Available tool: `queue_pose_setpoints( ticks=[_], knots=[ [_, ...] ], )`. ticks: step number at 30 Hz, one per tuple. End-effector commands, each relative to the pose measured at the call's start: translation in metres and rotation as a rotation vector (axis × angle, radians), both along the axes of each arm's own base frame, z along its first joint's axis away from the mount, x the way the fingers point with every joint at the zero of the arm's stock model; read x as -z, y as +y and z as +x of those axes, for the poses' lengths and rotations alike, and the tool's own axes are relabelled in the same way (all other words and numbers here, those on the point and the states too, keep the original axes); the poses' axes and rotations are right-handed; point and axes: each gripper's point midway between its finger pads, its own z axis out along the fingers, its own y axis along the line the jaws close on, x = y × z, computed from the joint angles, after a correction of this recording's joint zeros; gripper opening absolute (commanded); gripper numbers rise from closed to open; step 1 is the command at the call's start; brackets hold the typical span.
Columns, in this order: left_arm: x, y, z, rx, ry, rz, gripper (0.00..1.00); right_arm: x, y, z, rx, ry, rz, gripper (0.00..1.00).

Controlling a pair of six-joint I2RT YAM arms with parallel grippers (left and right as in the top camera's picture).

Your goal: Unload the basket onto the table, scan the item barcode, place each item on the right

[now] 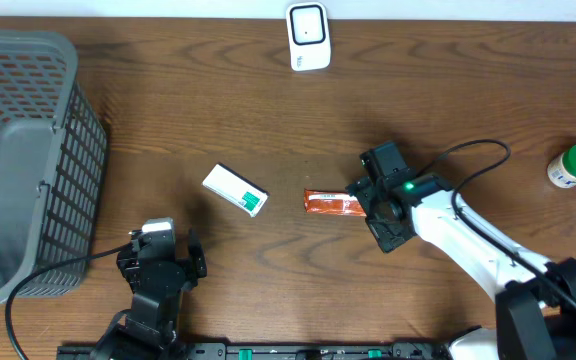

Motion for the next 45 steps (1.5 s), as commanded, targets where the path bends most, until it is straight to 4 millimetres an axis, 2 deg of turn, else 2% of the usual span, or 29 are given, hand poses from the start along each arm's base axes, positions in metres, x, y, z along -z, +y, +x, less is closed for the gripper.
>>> queue_pose_setpoints(
  ticks=[1, 4, 9, 14, 17, 21, 26, 28, 30, 33, 37, 42, 45],
  knots=[
    [-0.002, 0.003, 0.000, -0.018, -0.012, -0.005, 0.87, 0.023, -0.010, -0.003, 0.044, 0.053, -0.059, 0.99],
    [-0.002, 0.003, 0.000, -0.018, -0.012, -0.005, 0.88, 0.031, -0.009, 0.000, 0.055, 0.058, -0.059, 0.99],
    [-0.002, 0.003, 0.000, -0.018, -0.012, -0.005, 0.88, 0.031, -0.019, 0.013, 0.095, 0.023, -0.063, 0.96],
    [-0.002, 0.003, 0.000, -0.018, -0.012, -0.005, 0.88, 0.031, -0.029, 0.017, 0.129, 0.023, -0.064, 0.94],
    [-0.002, 0.003, 0.000, -0.018, -0.012, -0.005, 0.88, 0.031, -0.031, 0.020, 0.138, 0.015, -0.065, 0.82],
    [-0.002, 0.003, 0.000, -0.018, -0.012, -0.005, 0.88, 0.031, -0.029, 0.018, 0.131, 0.020, -0.058, 0.83],
    [-0.002, 0.003, 0.000, -0.018, -0.012, -0.005, 0.87, 0.050, -0.023, 0.019, 0.121, 0.050, -0.048, 0.86],
    [-0.002, 0.003, 0.000, -0.018, -0.012, -0.005, 0.88, 0.062, -0.018, 0.014, 0.114, 0.089, -0.027, 0.82],
    [-0.002, 0.003, 0.000, -0.018, -0.012, -0.005, 0.88, 0.074, -0.013, 0.011, 0.087, 0.123, -0.008, 0.73],
    [-0.002, 0.003, 0.000, -0.018, -0.012, -0.005, 0.87, 0.083, -0.010, 0.007, 0.062, 0.147, 0.002, 0.43],
    [-0.002, 0.003, 0.000, -0.018, -0.012, -0.005, 0.88, 0.080, -0.011, 0.010, -0.005, 0.127, -0.010, 0.04],
    [-0.002, 0.003, 0.000, -0.018, -0.012, -0.005, 0.88, 0.071, -0.011, 0.018, -0.083, 0.079, -0.005, 0.01],
    [-0.002, 0.003, 0.000, -0.018, -0.012, -0.005, 0.87, 0.051, -0.008, 0.030, -0.150, 0.009, 0.027, 0.01]
  ],
)
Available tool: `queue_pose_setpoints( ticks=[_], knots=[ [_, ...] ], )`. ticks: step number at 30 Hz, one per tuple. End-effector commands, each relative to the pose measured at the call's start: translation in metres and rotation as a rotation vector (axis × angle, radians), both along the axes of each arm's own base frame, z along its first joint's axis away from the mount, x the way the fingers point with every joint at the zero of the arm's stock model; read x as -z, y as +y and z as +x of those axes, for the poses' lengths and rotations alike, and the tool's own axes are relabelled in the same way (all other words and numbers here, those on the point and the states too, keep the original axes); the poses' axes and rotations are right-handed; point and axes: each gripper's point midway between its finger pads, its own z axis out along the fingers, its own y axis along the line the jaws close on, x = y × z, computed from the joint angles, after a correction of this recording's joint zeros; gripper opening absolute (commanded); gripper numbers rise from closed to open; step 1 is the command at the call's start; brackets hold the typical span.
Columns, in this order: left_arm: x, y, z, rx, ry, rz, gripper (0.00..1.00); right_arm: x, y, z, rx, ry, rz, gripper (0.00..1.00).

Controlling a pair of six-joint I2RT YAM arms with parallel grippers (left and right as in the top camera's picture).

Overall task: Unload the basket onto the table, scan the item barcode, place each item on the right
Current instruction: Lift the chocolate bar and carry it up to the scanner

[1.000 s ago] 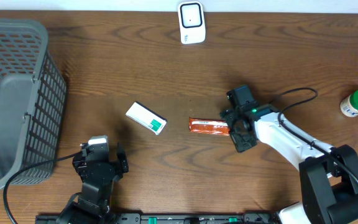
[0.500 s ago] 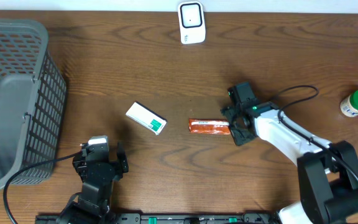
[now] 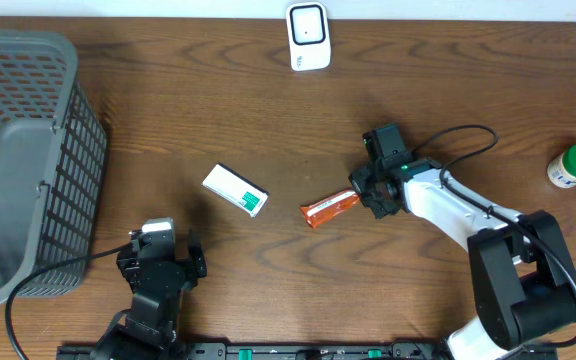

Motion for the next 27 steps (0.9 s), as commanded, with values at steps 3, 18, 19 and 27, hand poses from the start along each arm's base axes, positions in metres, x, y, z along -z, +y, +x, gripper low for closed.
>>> queue_pose_setpoints(
  ticks=[3, 18, 19, 27],
  knots=[
    [-0.002, 0.003, 0.000, -0.018, -0.012, -0.005, 0.88, -0.017, -0.007, -0.006, -0.257, -0.085, -0.012, 0.02],
    [-0.002, 0.003, 0.000, -0.018, -0.012, -0.005, 0.88, -0.144, -0.034, -0.055, -0.079, -0.257, 0.041, 0.01],
    [-0.002, 0.003, 0.000, -0.018, -0.012, -0.005, 0.87, -0.144, -0.033, -0.055, -0.081, -0.256, 0.046, 0.01],
    [-0.002, 0.003, 0.000, -0.018, -0.012, -0.005, 0.88, -0.146, -0.026, -0.055, -0.115, -0.272, 0.044, 0.01]
  ],
)
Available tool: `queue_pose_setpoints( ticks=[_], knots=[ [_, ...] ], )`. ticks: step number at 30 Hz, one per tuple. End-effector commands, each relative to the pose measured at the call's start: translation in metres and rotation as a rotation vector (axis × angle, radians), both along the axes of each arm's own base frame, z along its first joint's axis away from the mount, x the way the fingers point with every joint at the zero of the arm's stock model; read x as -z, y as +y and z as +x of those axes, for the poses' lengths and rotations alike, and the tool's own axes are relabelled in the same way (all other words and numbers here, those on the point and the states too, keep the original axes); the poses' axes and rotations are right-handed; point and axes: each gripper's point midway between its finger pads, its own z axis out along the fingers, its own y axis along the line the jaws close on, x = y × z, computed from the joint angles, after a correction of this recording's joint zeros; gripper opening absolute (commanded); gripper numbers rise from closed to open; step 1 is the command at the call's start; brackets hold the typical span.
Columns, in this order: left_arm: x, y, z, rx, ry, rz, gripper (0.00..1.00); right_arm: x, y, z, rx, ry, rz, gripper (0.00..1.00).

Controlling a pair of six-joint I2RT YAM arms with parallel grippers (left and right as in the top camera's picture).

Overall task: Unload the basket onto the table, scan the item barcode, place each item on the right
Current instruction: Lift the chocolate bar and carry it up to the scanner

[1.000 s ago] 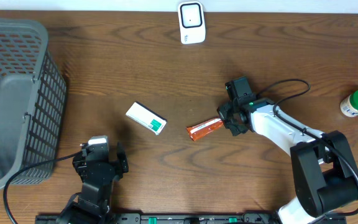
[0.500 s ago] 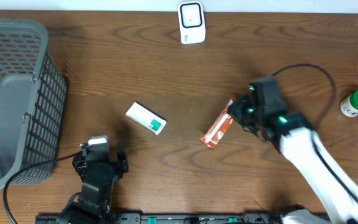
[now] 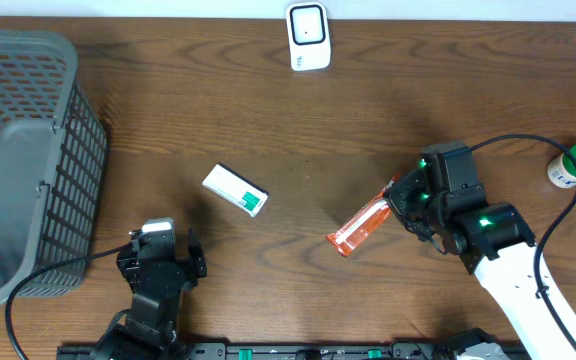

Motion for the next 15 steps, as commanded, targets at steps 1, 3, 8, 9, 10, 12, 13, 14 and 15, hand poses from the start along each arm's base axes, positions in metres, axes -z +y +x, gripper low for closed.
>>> queue_pose_setpoints(
  ticks=[1, 3, 8, 9, 10, 12, 13, 14, 15],
  knots=[
    [-0.003, 0.003, 0.000, -0.018, -0.012, -0.005, 0.88, -0.004, 0.001, 0.003, -0.003, -0.027, -0.009, 0.01],
    [-0.003, 0.003, 0.000, -0.018, -0.012, -0.005, 0.88, -0.010, 0.005, 0.012, -0.064, -0.093, -0.028, 0.01],
    [-0.003, 0.003, 0.000, -0.018, -0.012, -0.005, 0.87, -0.040, 0.023, 0.063, -0.306, -0.412, -0.155, 0.02],
    [-0.003, 0.003, 0.000, -0.018, -0.012, -0.005, 0.88, -0.044, 0.026, 0.072, -0.331, -0.460, -0.174, 0.01],
    [-0.003, 0.003, 0.000, -0.018, -0.012, -0.005, 0.88, -0.049, 0.029, 0.082, -0.356, -0.514, -0.195, 0.02],
    [-0.003, 0.003, 0.000, -0.018, -0.012, -0.005, 0.87, -0.058, 0.033, 0.108, -0.364, -0.625, -0.251, 0.01],
    [-0.003, 0.003, 0.000, -0.018, -0.012, -0.005, 0.88, -0.062, 0.035, 0.119, -0.358, -0.671, -0.274, 0.02],
    [-0.003, 0.003, 0.000, -0.018, -0.012, -0.005, 0.87, -0.067, 0.035, 0.131, -0.340, -0.719, -0.302, 0.02],
    [-0.003, 0.003, 0.000, -0.018, -0.012, -0.005, 0.88, -0.072, 0.036, 0.143, -0.319, -0.765, -0.328, 0.02]
  ],
)
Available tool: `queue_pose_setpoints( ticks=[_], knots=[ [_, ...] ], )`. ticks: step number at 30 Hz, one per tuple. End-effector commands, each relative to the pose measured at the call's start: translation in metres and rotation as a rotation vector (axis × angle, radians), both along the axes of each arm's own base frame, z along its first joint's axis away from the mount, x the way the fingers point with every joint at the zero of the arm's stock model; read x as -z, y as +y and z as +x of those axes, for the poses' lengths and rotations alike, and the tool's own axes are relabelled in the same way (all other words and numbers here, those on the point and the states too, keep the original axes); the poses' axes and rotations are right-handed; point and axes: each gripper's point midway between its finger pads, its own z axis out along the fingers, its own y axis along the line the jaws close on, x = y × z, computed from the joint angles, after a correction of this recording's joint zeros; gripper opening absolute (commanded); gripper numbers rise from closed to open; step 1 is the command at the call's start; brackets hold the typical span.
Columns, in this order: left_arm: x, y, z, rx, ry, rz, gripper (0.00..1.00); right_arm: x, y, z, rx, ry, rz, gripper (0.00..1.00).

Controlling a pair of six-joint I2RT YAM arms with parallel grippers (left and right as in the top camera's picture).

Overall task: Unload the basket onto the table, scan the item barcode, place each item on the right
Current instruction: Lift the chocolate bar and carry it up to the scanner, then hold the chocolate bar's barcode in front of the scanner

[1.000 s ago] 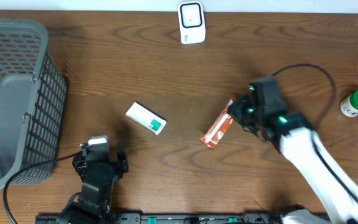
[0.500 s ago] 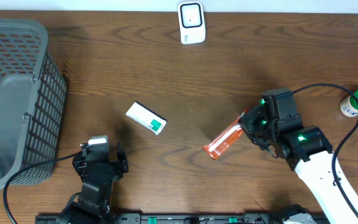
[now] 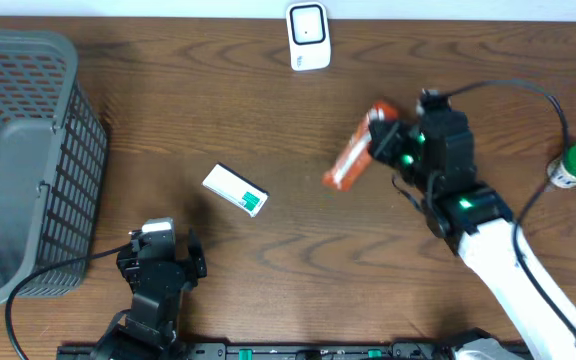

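Note:
An orange snack packet [image 3: 353,153] hangs tilted above the table right of centre, its upper end held in my right gripper [image 3: 386,128], which is shut on it. The white barcode scanner [image 3: 307,37] stands at the far edge, up and to the left of the packet. My left gripper [image 3: 160,262] rests near the front left of the table; its fingers cannot be made out from above.
A white and green box [image 3: 235,189] lies left of centre. A grey mesh basket [image 3: 23,160] fills the left side. At the right edge stand a green-capped bottle [image 3: 574,165] and a small orange packet.
My right gripper has moved away from me and a little left with the orange packet, from the mid-right of the table to a spot closer to the scanner. The left arm has not moved.
The orange packet first lay flat at the table's centre with my right gripper at its right end. Then one end was raised in the gripper. Later it hung clear of the table to the right, and now it is held nearer the scanner.

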Motion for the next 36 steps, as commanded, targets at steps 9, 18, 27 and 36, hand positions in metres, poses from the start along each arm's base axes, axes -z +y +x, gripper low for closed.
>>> queue_pose_setpoints(
  ticks=[9, 18, 27, 36],
  knots=[
    [-0.002, 0.003, 0.000, -0.018, -0.012, -0.005, 0.88, -0.049, 0.027, 0.144, 0.110, -0.431, -0.449, 0.01],
    [-0.002, 0.003, 0.000, -0.018, -0.012, -0.005, 0.87, -0.061, 0.056, 0.243, 0.194, -0.610, -0.735, 0.01],
    [-0.002, 0.003, 0.000, -0.018, -0.012, -0.005, 0.88, -0.027, 0.094, 0.272, 0.203, -0.732, -0.852, 0.02],
    [-0.002, 0.003, 0.000, -0.018, -0.012, -0.005, 0.88, 0.020, 0.133, 0.259, 0.226, -0.737, -0.846, 0.01]
  ],
)
